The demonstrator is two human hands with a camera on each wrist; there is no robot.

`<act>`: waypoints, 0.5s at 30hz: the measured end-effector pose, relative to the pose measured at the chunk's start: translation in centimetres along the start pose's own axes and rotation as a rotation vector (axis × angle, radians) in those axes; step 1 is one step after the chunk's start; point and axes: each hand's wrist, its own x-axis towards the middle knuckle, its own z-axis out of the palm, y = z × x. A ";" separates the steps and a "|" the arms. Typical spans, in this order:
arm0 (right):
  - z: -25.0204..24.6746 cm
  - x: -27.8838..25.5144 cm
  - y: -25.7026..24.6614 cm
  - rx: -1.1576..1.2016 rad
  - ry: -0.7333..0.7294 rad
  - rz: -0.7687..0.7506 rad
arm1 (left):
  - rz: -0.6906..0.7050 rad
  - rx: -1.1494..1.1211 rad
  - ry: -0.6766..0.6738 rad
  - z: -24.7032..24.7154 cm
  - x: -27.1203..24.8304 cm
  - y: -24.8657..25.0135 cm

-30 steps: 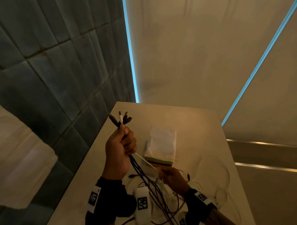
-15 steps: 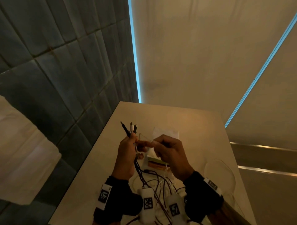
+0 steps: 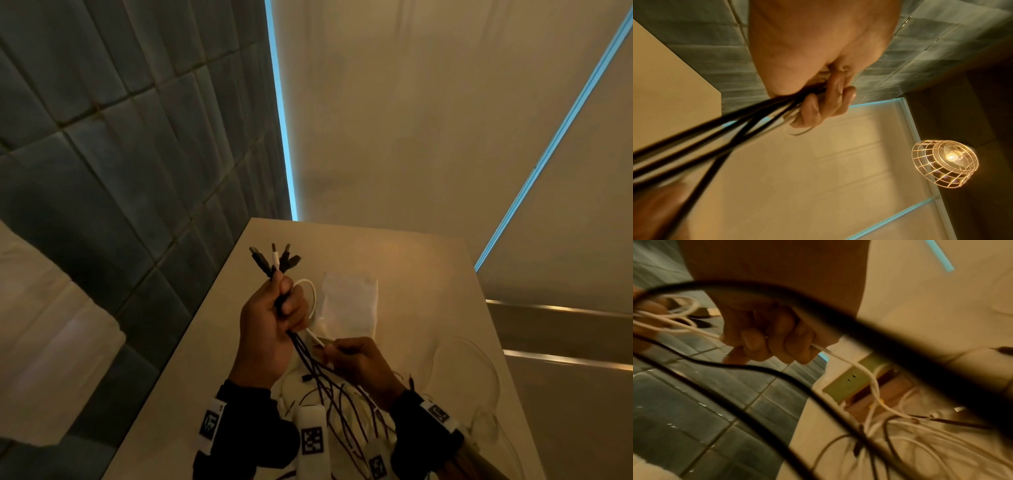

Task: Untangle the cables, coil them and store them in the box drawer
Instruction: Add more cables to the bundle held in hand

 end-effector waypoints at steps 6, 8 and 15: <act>-1.5 0.3 4.2 -0.161 0.055 -0.098 | 0.040 0.011 0.005 -0.2 0.0 0.0; -1.8 0.2 5.0 -0.193 0.071 -0.100 | 0.047 0.028 0.023 -0.2 0.0 0.2; -2.4 0.4 7.5 -0.255 0.092 -0.038 | 0.051 0.036 0.063 -0.2 0.1 0.6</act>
